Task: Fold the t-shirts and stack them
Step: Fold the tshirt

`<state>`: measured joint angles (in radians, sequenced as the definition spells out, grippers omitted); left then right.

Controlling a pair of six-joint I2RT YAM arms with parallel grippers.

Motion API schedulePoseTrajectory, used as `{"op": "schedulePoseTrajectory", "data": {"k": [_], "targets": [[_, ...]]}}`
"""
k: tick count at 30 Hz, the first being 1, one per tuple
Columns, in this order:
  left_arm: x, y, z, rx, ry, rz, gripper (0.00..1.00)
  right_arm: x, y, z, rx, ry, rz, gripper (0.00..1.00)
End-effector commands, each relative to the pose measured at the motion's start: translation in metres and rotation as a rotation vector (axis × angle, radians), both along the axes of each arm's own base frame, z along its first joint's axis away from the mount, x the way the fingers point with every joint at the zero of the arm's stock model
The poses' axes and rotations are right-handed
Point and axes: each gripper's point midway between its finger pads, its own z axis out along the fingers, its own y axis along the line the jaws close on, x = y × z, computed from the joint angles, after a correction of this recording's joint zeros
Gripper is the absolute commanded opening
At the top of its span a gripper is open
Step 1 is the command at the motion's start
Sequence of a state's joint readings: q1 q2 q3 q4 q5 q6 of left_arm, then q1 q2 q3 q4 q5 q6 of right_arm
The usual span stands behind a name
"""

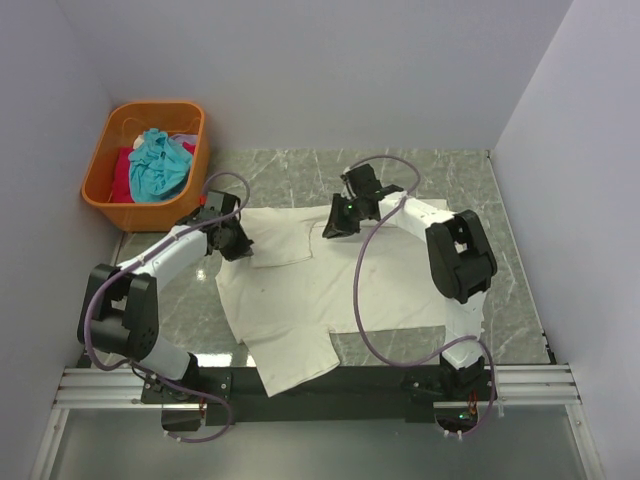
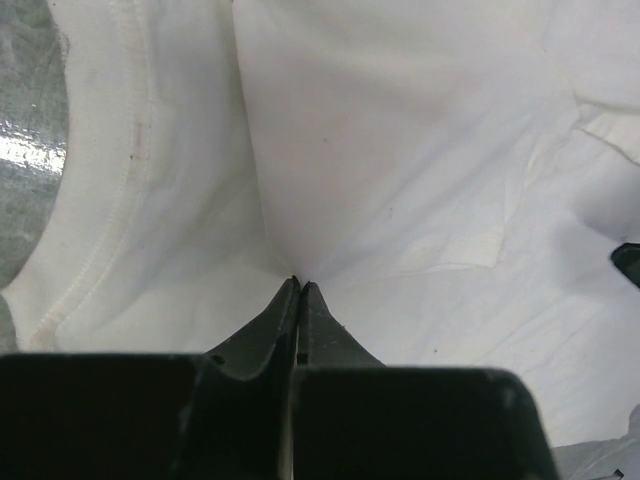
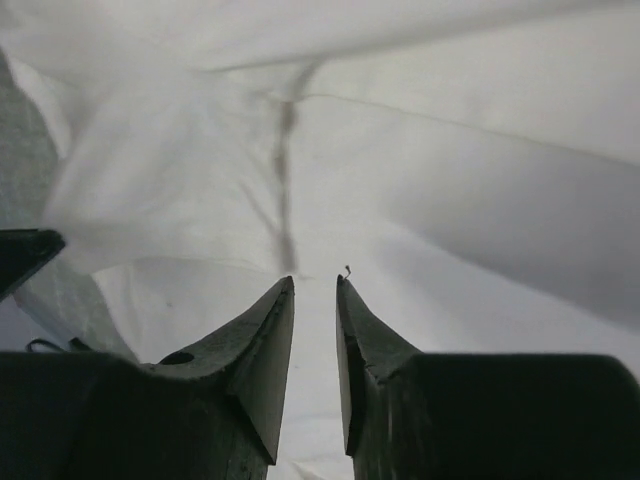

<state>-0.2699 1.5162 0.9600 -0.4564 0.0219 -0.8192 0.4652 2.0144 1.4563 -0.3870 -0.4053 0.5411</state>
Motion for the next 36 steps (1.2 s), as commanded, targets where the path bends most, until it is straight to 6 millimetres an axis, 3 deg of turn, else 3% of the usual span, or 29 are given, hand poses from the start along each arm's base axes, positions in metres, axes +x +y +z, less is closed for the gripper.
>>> {"op": "schedulePoseTrajectory", "data": {"k": [1,3,6,7,9,10,12,14,24,36], "targets": [[-0.001,-0.002,0.006,-0.023,-0.028,0.017,0.04,0.030,-0.053,0.031,-0.035,-0.121,-0.141,0.33],[-0.001,-0.003,0.003,-0.029,-0.025,0.017,0.04,0.040,-0.095,0.024,-0.080,-0.129,-0.246,0.38],[-0.001,-0.006,0.002,-0.039,-0.025,0.011,0.04,0.048,-0.142,0.030,-0.120,-0.171,-0.370,0.41],[0.000,-0.006,0.003,-0.039,-0.028,0.010,0.04,0.054,-0.172,0.030,-0.134,-0.172,-0.444,0.42],[0.001,-0.007,0.004,-0.042,-0.032,0.008,0.04,0.055,-0.201,0.029,-0.139,-0.182,-0.534,0.46],[0.001,-0.008,0.004,-0.042,-0.034,0.005,0.04,0.058,-0.227,0.027,-0.140,-0.176,-0.617,0.49],[0.001,-0.009,0.004,-0.045,-0.033,0.003,0.04,0.056,-0.242,0.023,-0.128,-0.173,-0.674,0.52],[0.000,-0.011,0.004,-0.051,-0.032,0.000,0.04,0.056,-0.273,0.017,-0.093,-0.158,-0.791,0.56],[0.001,-0.012,0.005,-0.050,-0.038,-0.007,0.04,0.050,-0.306,-0.018,0.121,-0.066,-1.076,0.56],[-0.002,-0.010,0.002,-0.046,-0.031,-0.004,0.03,0.064,-0.327,-0.028,0.204,-0.066,-1.190,0.54]]}}
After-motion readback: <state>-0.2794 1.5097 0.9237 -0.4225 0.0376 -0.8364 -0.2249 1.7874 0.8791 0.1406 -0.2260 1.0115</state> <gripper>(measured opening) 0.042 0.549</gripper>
